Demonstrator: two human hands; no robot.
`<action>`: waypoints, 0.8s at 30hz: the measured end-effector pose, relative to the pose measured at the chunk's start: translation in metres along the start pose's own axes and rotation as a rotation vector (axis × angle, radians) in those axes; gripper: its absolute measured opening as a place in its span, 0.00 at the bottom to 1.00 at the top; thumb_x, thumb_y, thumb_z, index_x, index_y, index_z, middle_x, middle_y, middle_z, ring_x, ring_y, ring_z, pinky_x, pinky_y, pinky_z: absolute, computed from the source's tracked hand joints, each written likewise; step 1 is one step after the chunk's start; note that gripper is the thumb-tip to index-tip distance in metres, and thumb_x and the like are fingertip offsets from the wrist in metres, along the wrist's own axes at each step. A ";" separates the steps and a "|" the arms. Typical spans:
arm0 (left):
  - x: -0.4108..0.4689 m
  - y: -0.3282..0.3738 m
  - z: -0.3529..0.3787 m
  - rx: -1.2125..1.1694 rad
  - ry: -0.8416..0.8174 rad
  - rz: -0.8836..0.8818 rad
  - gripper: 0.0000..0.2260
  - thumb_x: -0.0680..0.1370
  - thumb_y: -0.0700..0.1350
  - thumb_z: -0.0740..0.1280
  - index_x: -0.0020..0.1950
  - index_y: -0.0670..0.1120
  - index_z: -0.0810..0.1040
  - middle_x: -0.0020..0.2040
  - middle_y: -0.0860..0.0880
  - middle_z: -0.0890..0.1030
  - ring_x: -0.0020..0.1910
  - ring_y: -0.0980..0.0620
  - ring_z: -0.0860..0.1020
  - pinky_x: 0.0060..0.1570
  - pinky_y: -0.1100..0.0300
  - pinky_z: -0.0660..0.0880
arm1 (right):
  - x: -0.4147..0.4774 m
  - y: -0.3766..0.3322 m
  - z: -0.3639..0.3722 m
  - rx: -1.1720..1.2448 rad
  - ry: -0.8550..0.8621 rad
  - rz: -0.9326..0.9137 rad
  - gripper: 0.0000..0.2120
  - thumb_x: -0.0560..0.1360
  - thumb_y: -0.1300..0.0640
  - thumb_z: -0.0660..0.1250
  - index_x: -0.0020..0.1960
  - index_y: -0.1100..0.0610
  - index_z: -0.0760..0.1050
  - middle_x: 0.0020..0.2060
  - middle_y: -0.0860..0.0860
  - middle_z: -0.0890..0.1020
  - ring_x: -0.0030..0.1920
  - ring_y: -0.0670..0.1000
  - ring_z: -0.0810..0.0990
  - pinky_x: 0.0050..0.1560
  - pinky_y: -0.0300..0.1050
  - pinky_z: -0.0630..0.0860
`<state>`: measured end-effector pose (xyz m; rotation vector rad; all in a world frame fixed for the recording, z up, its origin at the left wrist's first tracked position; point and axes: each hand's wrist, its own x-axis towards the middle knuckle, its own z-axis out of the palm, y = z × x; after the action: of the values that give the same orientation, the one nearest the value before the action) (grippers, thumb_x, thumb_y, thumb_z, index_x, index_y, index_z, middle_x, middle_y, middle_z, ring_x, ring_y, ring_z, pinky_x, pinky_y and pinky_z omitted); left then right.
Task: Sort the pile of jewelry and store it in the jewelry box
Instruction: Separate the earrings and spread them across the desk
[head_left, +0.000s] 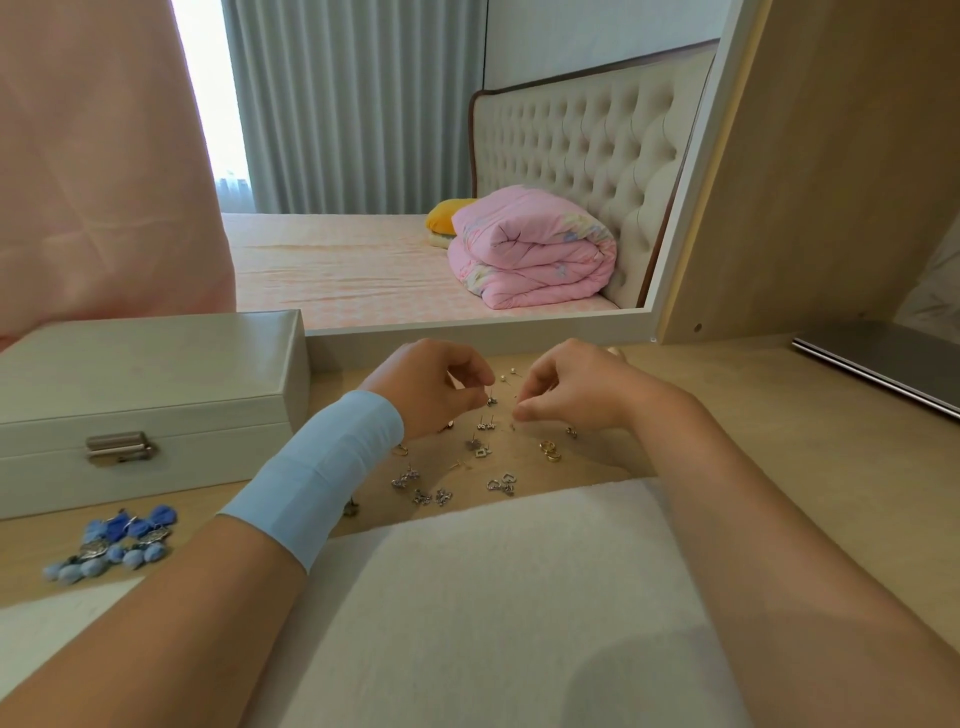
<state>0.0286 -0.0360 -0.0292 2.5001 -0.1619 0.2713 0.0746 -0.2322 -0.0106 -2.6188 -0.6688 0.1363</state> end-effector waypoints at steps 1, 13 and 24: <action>0.000 0.001 -0.001 -0.046 -0.014 0.002 0.06 0.76 0.48 0.72 0.51 0.58 0.81 0.46 0.61 0.82 0.43 0.62 0.79 0.44 0.63 0.78 | -0.001 -0.001 -0.002 0.088 0.005 -0.018 0.05 0.70 0.46 0.78 0.39 0.46 0.85 0.35 0.37 0.84 0.43 0.38 0.79 0.62 0.48 0.68; 0.001 -0.008 -0.038 -0.170 0.095 0.003 0.05 0.75 0.46 0.74 0.48 0.55 0.83 0.42 0.56 0.82 0.38 0.58 0.79 0.46 0.61 0.77 | 0.007 -0.018 0.008 0.566 0.088 -0.087 0.04 0.76 0.57 0.74 0.50 0.55 0.84 0.39 0.49 0.87 0.31 0.44 0.79 0.35 0.37 0.74; 0.000 -0.007 -0.035 0.000 -0.098 -0.088 0.02 0.76 0.47 0.72 0.47 0.54 0.81 0.44 0.56 0.82 0.38 0.54 0.80 0.39 0.56 0.80 | 0.007 -0.021 0.020 0.075 -0.166 -0.075 0.08 0.67 0.59 0.80 0.41 0.47 0.86 0.29 0.36 0.80 0.32 0.36 0.77 0.40 0.35 0.72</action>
<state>0.0239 -0.0098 -0.0052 2.5136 -0.0909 0.1127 0.0678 -0.2038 -0.0198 -2.5259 -0.8018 0.3526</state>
